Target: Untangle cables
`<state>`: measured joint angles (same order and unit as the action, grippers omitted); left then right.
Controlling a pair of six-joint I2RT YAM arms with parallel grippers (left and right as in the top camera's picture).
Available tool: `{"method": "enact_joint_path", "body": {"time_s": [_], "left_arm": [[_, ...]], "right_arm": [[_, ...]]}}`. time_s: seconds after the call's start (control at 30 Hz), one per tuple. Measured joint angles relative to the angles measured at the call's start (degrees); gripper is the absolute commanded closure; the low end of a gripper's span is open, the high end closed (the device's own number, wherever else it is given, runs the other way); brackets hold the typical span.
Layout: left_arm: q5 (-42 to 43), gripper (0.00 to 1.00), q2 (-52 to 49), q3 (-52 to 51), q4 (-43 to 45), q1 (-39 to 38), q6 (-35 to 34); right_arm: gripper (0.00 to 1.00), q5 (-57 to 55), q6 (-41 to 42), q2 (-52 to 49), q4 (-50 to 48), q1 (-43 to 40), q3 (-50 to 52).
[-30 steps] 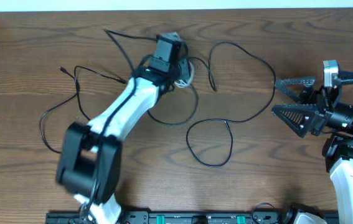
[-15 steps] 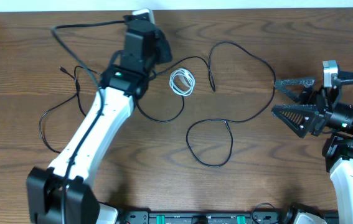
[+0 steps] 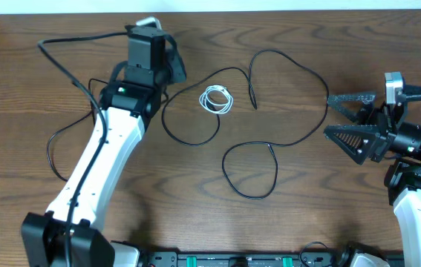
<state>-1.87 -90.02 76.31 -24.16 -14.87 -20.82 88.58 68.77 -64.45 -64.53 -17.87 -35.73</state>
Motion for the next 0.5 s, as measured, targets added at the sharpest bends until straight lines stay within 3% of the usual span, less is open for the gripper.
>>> {"method": "enact_joint_path", "body": {"time_s": [0.07,0.13,0.3,0.5], "left_arm": [[0.00,0.26,-1.81,0.00,-1.75,-0.61,3.08],[-0.02,0.08,-4.15,0.00,-3.32,-1.75,8.48],[0.00,0.05,-8.33,0.00,-6.36,-5.84,22.49],[0.00,0.04,-11.47,0.00,-5.90,-9.31,29.92]], "right_arm": [[0.01,-0.02,-0.04,0.00,0.02,0.00,0.00],[0.01,0.00,-0.17,0.00,0.00,0.00,0.00],[0.01,0.00,-0.20,0.00,0.02,0.00,0.00],[0.01,0.00,-0.20,0.00,0.00,0.00,0.00]]}}
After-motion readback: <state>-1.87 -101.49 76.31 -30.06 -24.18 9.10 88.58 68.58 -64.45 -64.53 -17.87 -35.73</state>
